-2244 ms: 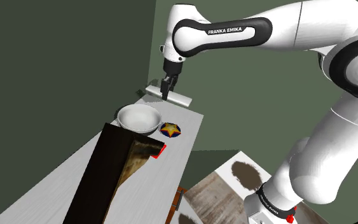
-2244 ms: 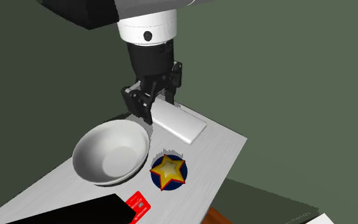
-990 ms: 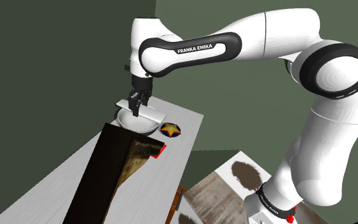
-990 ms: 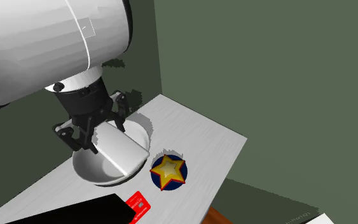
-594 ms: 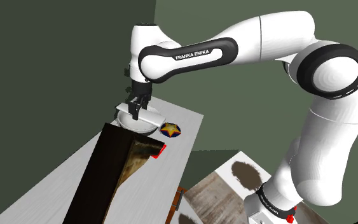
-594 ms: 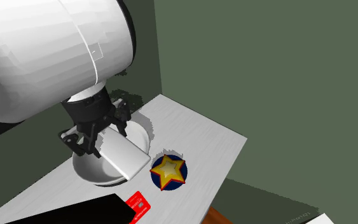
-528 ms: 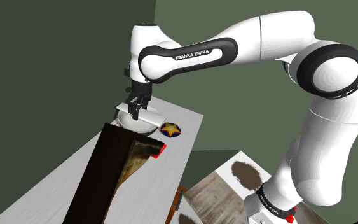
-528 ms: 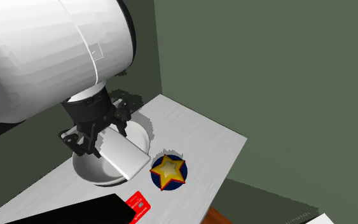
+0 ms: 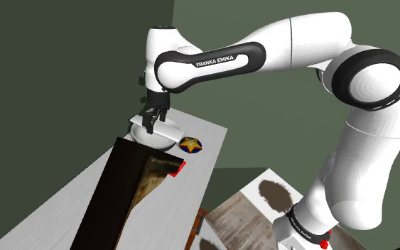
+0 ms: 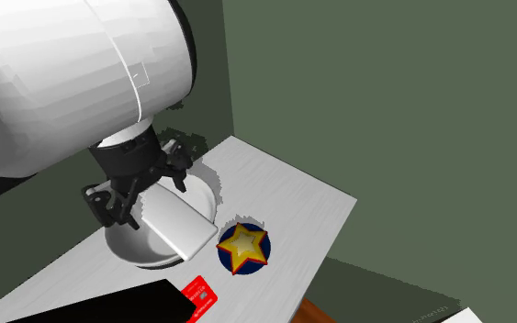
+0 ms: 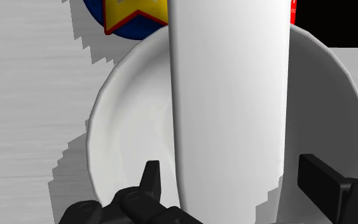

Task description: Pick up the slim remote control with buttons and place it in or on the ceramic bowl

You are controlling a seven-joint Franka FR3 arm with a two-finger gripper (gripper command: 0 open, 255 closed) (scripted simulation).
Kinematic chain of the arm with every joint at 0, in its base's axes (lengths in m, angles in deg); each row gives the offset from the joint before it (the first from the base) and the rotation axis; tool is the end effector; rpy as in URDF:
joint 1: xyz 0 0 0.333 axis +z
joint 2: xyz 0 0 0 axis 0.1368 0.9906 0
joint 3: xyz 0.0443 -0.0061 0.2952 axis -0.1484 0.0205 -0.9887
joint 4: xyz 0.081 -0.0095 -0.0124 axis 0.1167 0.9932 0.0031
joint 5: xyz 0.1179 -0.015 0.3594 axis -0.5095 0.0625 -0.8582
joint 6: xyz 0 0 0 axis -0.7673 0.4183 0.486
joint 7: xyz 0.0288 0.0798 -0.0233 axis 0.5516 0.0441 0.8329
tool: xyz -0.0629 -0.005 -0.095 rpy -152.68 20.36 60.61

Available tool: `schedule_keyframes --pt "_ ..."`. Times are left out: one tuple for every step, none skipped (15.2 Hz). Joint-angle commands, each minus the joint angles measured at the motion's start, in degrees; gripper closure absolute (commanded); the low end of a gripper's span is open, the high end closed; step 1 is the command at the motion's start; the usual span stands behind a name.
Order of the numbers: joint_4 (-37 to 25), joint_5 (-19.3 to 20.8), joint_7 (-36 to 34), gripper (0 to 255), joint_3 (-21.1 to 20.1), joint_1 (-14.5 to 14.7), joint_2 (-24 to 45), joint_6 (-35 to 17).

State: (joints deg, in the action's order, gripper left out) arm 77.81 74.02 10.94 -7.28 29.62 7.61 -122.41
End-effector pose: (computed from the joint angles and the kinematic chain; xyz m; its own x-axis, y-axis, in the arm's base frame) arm 0.5380 0.3021 0.3935 0.8498 0.5270 -0.0076 0.5270 -0.8498 0.0079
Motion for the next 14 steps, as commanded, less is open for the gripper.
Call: schedule_keyframes --pt "0.0 0.0 0.0 0 0.0 0.0 0.0 0.0" --pt "0.0 0.0 0.0 0 0.0 0.0 0.0 0.0" --pt "-1.2 -0.1 0.1 0 0.0 0.0 -0.5 1.7" --pt "-2.5 -0.2 0.2 0 -0.1 0.0 -1.0 3.5" --pt "-3.9 -0.3 0.2 0 -0.1 0.0 -1.4 5.3" --pt "-5.1 -0.4 0.3 0 -0.1 0.0 -1.7 6.7" --pt "-5.1 -0.4 0.3 0 -0.1 0.0 -1.7 6.7" --pt "-5.1 -0.4 0.3 0 -0.1 0.0 -1.7 6.7" --pt "-5.1 -0.4 0.3 0 -0.1 0.0 -1.7 6.7" --pt "-5.1 -0.4 0.3 0 -0.1 0.0 -1.7 6.7" --pt "-5.1 -0.4 0.3 0 -0.1 0.0 -1.7 6.7" --pt "-5.1 -0.4 0.3 0 -0.1 0.0 -1.7 6.7" --pt "-5.1 -0.4 0.3 0 -0.1 0.0 -1.7 6.7" --pt "-5.1 -0.4 0.3 0 -0.1 0.0 -1.7 6.7"
